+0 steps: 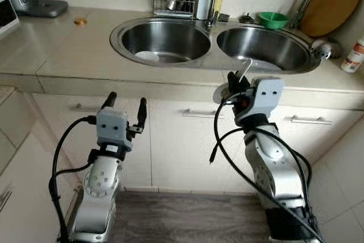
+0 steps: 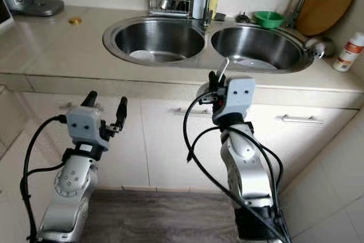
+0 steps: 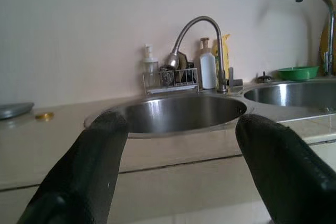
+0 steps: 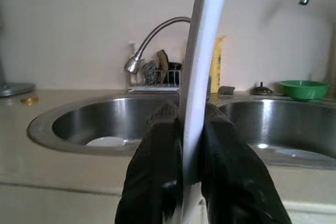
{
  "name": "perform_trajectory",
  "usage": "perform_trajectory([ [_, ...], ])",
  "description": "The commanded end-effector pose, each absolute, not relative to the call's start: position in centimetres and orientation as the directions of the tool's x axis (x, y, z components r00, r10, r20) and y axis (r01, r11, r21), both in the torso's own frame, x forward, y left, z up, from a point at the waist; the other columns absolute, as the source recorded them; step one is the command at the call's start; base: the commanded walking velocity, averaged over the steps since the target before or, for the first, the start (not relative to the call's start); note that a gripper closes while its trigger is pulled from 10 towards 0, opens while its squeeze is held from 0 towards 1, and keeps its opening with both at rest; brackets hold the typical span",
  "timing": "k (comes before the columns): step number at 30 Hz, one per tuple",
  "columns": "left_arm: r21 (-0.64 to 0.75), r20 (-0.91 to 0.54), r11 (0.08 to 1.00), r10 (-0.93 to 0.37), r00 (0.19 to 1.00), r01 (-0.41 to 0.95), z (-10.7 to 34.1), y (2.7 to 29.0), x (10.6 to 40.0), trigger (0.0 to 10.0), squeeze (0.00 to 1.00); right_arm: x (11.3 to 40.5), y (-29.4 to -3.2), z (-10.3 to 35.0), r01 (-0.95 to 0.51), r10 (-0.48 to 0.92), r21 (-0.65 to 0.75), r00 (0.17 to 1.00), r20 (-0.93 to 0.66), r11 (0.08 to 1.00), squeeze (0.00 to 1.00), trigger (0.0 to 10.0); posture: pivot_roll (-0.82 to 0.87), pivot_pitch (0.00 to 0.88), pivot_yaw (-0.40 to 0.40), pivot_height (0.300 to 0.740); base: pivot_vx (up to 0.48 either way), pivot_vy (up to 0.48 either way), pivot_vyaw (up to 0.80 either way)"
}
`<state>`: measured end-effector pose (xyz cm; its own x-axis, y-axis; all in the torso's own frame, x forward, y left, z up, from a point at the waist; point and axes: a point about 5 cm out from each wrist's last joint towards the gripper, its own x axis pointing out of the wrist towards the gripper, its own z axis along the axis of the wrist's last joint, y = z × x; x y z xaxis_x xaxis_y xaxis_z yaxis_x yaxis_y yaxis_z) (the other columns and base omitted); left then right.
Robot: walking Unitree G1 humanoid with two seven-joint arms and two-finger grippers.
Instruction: Kitchen organization
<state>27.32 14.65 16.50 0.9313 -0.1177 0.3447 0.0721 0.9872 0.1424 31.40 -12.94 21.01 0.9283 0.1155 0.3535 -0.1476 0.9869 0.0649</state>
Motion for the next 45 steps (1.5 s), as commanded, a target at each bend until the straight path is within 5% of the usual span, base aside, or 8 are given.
perform_trajectory([
  [1,0.144,0.356,0.984,-0.147,0.923,0.102,16.8,13.8,27.4,10.0,0.00,31.6,-14.0,21.4,-0.104,0.075,0.059,0.926,0.369,0.993,0.00,0.0,0.04,0.000,-0.049,0.740,0.368,0.000,0.00],
  [15,0.151,0.361,0.984,-0.148,0.921,0.098,17.0,14.0,27.4,10.0,0.00,32.5,-15.0,22.0,-0.050,0.015,0.082,0.926,0.378,0.995,0.00,0.0,0.04,0.000,-0.055,0.740,0.363,0.000,-0.34],
  [32,0.154,0.379,0.984,-0.145,0.914,0.093,17.5,13.6,27.4,10.0,0.00,34.0,-13.2,22.6,-0.153,0.126,0.046,0.921,0.369,0.987,0.00,0.0,0.05,0.000,-0.073,0.740,0.335,0.000,0.00],
  [45,0.156,0.388,0.984,-0.139,0.911,0.084,17.7,13.3,27.6,10.0,0.00,37.3,-11.4,20.9,-0.225,0.198,0.139,0.963,0.186,0.964,0.00,0.0,0.07,0.000,-0.069,0.740,0.000,0.000,0.00],
])
